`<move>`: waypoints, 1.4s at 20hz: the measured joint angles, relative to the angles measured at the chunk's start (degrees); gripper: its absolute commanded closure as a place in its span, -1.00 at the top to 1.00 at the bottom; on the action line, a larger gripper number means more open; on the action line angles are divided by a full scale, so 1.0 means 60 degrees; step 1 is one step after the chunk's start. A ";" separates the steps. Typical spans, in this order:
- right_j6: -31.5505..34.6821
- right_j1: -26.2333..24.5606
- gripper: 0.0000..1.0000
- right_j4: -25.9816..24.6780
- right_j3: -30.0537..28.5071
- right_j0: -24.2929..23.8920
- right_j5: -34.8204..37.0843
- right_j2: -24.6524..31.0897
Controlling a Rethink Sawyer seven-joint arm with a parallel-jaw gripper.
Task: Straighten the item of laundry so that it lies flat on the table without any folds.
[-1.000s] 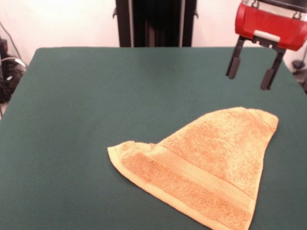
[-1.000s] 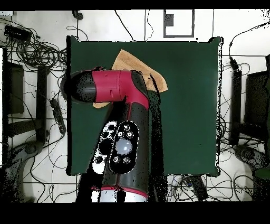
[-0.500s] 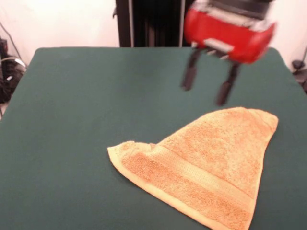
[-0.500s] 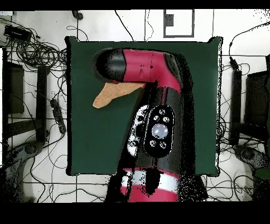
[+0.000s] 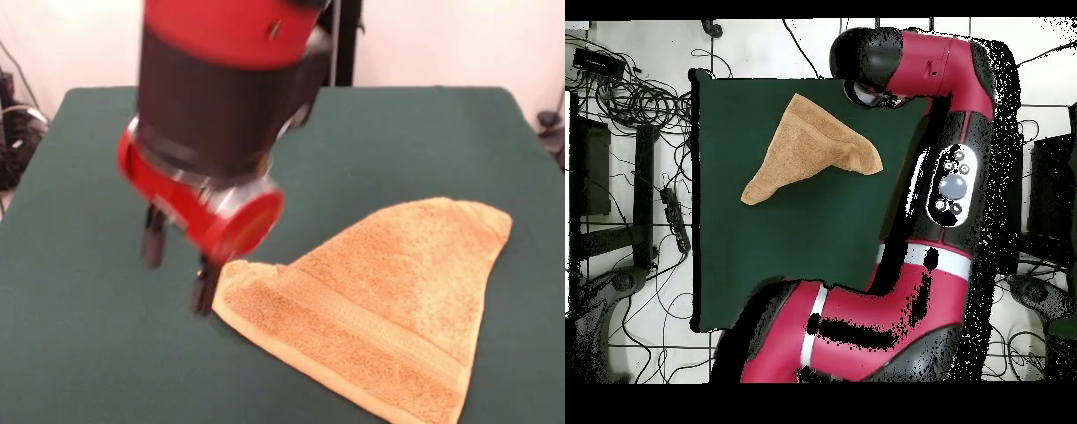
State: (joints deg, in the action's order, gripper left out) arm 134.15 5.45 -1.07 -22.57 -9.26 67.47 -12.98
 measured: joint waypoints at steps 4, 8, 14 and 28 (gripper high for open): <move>0.0000 -0.0849 1.00 -0.0081 0.1082 -0.0098 0.0067 -0.0001; 0.0000 -0.1563 1.00 -0.0093 0.1889 0.0026 0.0067 -0.0003; 0.0000 -0.2069 1.00 -0.0087 0.2527 0.0248 0.0069 -0.0112; -0.0002 -0.2224 1.00 0.0841 0.3215 0.0321 0.0942 -0.0166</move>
State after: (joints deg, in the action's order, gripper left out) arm 134.14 -7.89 3.98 -3.28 -7.33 73.12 -13.98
